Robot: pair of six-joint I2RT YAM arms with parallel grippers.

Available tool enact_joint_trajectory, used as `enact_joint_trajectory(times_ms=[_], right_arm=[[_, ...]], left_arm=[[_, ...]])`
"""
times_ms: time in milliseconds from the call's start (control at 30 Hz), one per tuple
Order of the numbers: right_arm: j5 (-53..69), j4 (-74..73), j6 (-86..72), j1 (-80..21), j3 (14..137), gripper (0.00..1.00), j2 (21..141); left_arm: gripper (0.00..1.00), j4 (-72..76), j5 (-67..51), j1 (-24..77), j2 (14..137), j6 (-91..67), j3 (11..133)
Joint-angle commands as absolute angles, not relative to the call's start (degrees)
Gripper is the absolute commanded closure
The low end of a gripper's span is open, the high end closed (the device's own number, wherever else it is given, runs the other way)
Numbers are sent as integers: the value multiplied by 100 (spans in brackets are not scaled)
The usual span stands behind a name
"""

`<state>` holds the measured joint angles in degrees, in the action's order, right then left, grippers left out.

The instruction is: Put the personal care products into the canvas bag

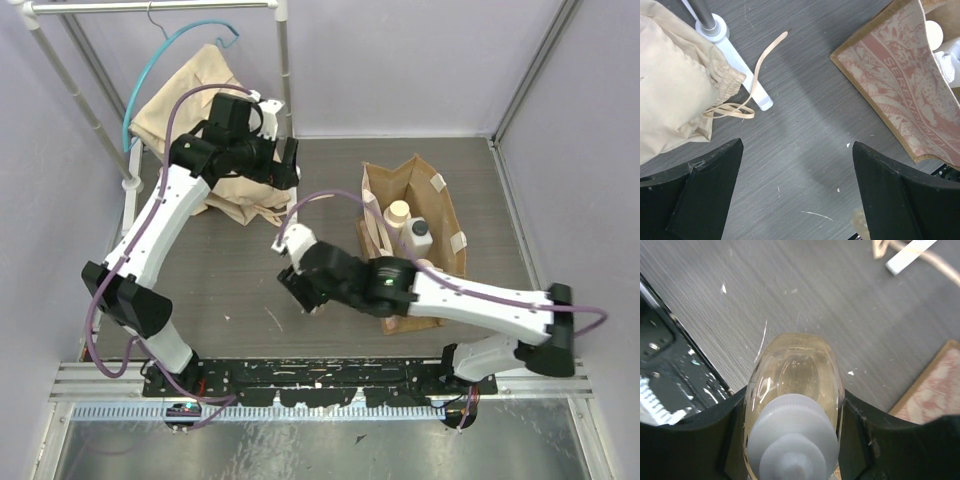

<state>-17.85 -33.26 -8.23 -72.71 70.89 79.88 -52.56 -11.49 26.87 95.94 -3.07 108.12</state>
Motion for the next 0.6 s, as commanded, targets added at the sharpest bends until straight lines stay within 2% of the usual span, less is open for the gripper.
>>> enact_joint_trajectory(times_ms=[0, 300, 567], right_arm=[[-2305, -3471, -1066, -7195, 7964, 99, 6746], [-3304, -4536, -888, -6478, 9071, 99, 6196], [-5375, -5116, -797, -6344, 10120, 99, 6148]], left_arm=[[2, -5232, -1482, 2664, 9737, -348, 11057], [2, -5160, -1596, 2664, 9752, -484, 11022], [2, -4886, -2022, 2689, 9797, -708, 11059]])
